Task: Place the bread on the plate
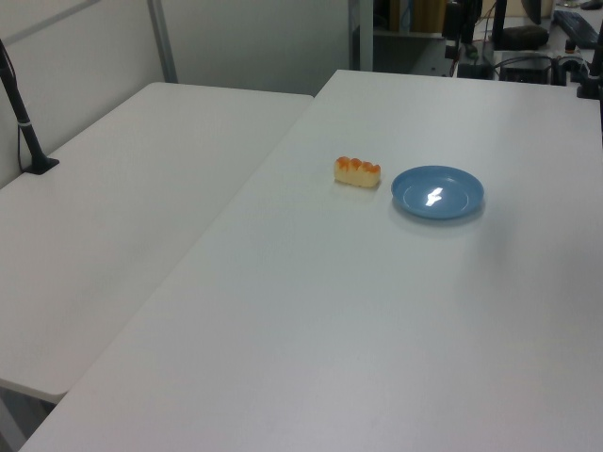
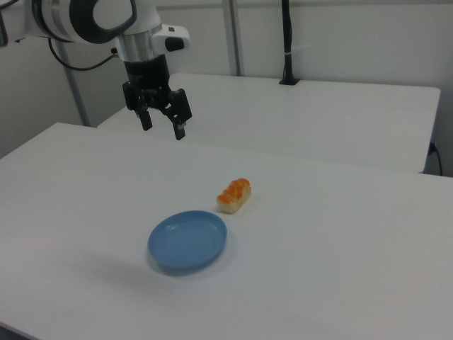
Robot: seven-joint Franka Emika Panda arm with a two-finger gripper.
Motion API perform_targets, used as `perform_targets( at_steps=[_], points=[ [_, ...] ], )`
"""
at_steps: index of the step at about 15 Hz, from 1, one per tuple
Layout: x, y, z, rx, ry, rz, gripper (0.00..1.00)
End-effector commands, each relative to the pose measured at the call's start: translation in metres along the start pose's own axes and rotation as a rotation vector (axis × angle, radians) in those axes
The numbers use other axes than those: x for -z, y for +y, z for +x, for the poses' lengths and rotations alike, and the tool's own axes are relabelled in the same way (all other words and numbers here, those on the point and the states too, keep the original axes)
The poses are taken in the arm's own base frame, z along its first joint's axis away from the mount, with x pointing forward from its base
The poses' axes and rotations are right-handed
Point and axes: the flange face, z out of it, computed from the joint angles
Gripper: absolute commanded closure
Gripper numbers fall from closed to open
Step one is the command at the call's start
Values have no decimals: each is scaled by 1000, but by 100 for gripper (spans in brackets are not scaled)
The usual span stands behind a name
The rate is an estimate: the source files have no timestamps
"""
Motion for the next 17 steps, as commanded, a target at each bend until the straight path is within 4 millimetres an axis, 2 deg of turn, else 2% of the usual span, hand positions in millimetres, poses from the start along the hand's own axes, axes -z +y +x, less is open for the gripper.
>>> perform_targets(
  at_steps=[1,17],
  points=[
    [3,3,-1,12,22,13,0],
    [1,4,0,19,21,7,0]
  ],
)
